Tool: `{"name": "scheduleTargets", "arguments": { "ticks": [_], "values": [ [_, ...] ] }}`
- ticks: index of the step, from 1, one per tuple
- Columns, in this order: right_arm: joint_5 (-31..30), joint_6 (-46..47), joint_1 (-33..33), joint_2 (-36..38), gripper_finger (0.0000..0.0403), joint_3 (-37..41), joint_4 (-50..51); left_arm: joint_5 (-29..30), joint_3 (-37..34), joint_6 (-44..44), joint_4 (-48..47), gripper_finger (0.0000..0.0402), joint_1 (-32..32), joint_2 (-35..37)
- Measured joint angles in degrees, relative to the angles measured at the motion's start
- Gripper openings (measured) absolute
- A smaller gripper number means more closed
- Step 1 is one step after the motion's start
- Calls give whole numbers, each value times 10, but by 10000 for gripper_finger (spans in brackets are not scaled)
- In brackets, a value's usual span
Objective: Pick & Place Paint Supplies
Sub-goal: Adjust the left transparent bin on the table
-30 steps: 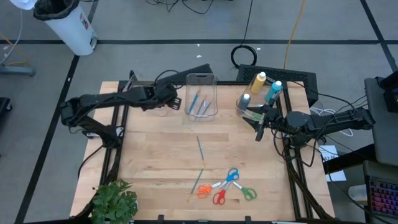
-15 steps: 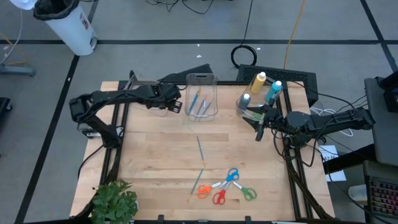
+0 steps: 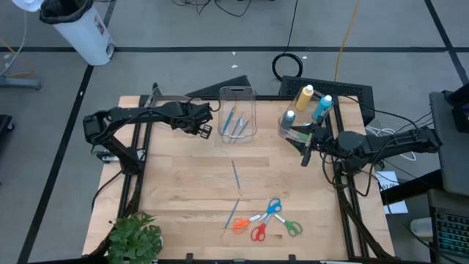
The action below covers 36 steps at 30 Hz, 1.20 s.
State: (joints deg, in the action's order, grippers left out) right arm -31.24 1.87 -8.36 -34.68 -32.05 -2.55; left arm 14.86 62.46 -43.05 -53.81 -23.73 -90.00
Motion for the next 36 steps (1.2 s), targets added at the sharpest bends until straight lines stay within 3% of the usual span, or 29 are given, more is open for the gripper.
{"name": "scheduleTargets", "arguments": {
  "ticks": [19,25,33,36],
  "values": [
    [0,5,0,0,210,0,1,-49,1,110,-76,6,29,1],
    [0,5,0,0,210,0,1,-57,0,166,-78,26,29,0],
    [0,4,0,0,210,0,1,-68,0,154,-87,6,25,0],
    [0,4,0,0,210,0,1,-64,0,150,-89,19,26,0]
  ]
}}
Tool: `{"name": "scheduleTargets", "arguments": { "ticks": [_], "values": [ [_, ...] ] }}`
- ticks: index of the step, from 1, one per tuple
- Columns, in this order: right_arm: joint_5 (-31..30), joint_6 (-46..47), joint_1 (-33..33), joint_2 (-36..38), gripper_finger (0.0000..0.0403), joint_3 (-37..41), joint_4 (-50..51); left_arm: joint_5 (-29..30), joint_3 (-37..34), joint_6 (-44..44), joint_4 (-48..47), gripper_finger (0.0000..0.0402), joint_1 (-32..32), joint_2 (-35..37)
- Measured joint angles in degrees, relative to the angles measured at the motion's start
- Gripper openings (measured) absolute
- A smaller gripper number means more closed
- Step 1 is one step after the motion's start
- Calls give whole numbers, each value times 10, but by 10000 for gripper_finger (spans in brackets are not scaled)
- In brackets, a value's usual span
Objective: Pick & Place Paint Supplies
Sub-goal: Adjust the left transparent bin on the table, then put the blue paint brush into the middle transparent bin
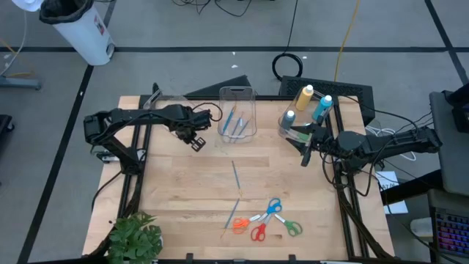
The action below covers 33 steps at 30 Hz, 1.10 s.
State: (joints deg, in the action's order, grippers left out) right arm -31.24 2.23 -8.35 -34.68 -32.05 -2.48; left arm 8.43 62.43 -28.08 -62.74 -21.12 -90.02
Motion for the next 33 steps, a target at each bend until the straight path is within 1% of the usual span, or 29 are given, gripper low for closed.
{"name": "scheduleTargets", "arguments": {
  "ticks": [2,6,10,15,18,23,26,30,33],
  "values": [
    [0,0,0,0,210,0,0,9,0,9,-3,36,-1,0],
    [0,1,0,0,210,0,0,9,0,21,-2,63,0,0],
    [0,1,0,0,210,0,0,12,0,22,-2,74,0,0],
    [0,0,0,0,210,0,0,34,0,2,-2,93,0,0],
    [0,-1,0,0,210,0,0,36,0,-1,-2,121,0,0],
    [0,1,0,0,210,0,1,36,0,-4,-2,182,0,0],
    [0,1,0,0,210,0,1,23,0,3,-2,214,0,11],
    [-1,0,0,0,210,0,1,10,11,6,-5,241,1,38],
    [-2,-1,0,0,210,0,1,24,23,-3,0,251,9,67]
  ]
}}
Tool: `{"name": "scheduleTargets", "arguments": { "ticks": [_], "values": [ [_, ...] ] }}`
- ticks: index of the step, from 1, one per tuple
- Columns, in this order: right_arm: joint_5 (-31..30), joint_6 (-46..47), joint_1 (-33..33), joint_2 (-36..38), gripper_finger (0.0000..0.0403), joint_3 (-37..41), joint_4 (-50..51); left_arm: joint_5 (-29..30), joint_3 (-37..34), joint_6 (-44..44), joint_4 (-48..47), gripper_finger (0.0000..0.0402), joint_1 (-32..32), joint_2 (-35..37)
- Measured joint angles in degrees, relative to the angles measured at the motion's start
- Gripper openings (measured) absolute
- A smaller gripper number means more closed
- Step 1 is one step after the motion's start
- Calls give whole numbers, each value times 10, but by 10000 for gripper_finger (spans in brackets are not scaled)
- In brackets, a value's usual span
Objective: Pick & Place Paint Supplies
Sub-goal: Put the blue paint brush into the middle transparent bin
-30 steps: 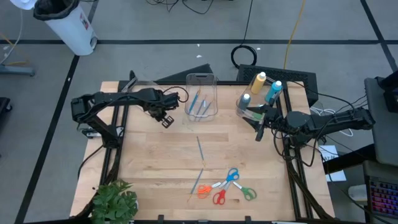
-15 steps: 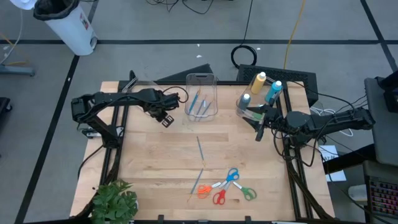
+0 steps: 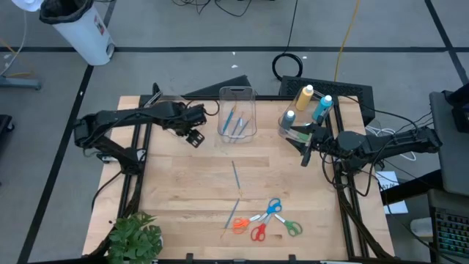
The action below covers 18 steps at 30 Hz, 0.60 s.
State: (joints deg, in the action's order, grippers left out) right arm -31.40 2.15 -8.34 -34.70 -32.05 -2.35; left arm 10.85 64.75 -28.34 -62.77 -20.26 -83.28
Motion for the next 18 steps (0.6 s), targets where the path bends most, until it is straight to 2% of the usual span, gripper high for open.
{"name": "scheduleTargets", "arguments": {
  "ticks": [5,9,18],
  "values": [
    [0,2,0,0,210,0,5,22,5,-6,76,255,39,55],
    [0,2,0,-1,210,0,4,24,5,20,179,255,95,77],
    [0,1,0,-3,210,0,4,4,5,106,400,255,259,52]
  ]
}}
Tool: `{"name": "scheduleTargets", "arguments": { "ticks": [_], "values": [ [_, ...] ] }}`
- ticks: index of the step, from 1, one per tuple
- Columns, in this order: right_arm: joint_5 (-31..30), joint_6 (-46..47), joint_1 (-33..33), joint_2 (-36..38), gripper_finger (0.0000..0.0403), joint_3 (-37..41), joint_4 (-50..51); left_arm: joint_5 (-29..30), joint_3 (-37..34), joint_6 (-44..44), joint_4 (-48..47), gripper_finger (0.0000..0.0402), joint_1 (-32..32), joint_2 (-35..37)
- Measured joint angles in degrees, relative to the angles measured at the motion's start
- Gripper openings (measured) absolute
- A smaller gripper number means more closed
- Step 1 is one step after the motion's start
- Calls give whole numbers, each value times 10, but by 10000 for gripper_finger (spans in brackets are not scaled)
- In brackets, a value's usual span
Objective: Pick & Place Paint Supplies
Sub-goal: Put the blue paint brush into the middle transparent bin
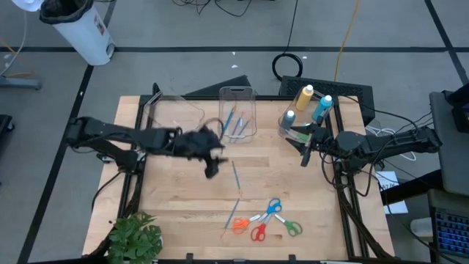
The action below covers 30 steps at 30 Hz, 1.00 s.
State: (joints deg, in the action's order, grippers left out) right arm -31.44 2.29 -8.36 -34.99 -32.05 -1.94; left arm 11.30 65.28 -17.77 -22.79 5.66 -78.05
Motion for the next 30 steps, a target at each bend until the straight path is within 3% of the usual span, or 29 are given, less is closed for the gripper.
{"name": "scheduleTargets", "arguments": {
  "ticks": [10,19,30],
  "values": [
    [0,-4,0,-16,210,0,-15,-14,0,139,61,255,127,-128],
    [0,-1,0,-29,210,0,-17,-63,0,54,77,255,180,-253],
    [17,-3,0,-43,210,0,-29,-63,0,80,225,255,242,-363]
  ]
}}
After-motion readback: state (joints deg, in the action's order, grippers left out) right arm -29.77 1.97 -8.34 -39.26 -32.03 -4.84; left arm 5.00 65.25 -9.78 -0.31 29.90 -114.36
